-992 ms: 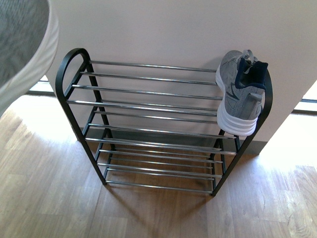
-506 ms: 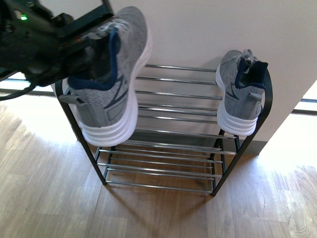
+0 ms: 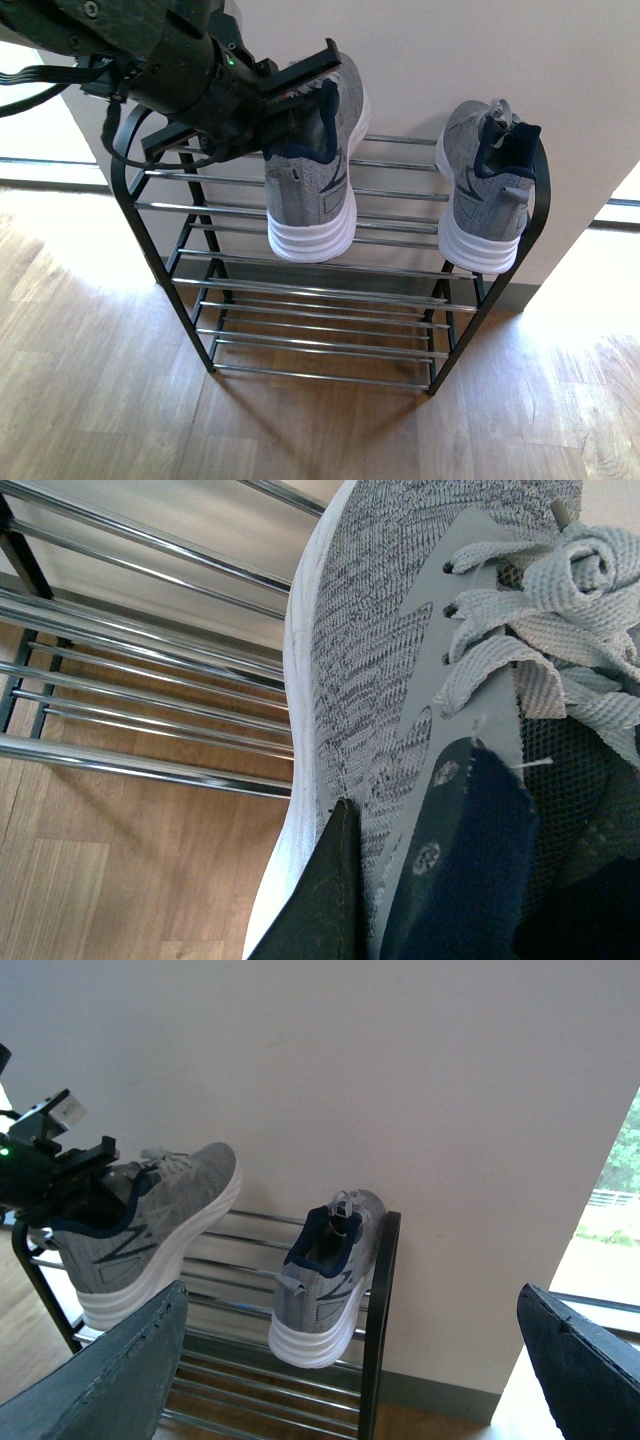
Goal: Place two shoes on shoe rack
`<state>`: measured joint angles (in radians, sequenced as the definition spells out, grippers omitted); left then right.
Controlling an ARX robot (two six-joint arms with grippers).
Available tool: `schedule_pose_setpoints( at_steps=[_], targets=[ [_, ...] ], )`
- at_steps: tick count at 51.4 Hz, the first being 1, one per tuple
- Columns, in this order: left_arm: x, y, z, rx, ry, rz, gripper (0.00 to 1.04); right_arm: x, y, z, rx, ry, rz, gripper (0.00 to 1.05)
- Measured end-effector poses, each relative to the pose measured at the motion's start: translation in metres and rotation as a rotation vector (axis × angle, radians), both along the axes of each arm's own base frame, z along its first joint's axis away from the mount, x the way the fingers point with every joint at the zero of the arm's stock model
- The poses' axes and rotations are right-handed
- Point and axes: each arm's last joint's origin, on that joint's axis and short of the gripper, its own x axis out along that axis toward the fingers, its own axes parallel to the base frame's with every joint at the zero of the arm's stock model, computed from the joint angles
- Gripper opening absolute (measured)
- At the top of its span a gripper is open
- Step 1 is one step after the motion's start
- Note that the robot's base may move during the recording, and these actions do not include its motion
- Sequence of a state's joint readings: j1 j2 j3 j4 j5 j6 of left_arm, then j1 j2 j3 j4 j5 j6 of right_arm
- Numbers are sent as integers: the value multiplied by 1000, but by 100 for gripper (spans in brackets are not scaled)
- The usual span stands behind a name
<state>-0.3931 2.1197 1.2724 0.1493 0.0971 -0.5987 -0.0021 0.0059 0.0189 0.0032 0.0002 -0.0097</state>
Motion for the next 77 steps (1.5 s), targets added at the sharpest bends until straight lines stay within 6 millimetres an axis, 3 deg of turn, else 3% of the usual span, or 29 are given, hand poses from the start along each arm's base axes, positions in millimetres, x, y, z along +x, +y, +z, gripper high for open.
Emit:
schedule_pose_setpoints(
  at_steps=[18, 32, 41, 62, 77],
  targets=[
    [18, -39, -15, -29, 17, -97, 2, 0, 0, 0, 0, 0, 0, 96],
    [33, -56, -48, -21, 70, -132, 2, 0, 0, 0, 0, 0, 0, 96],
    [48, -65, -44, -35, 39, -150, 2, 0, 0, 0, 0, 0, 0, 96],
    [60, -77, -47, -35, 30, -164, 2, 0, 0, 0, 0, 0, 0, 96],
    [56, -79, -39, -174, 65, -201, 43, 0, 0, 0, 0, 0, 0, 96]
  ],
)
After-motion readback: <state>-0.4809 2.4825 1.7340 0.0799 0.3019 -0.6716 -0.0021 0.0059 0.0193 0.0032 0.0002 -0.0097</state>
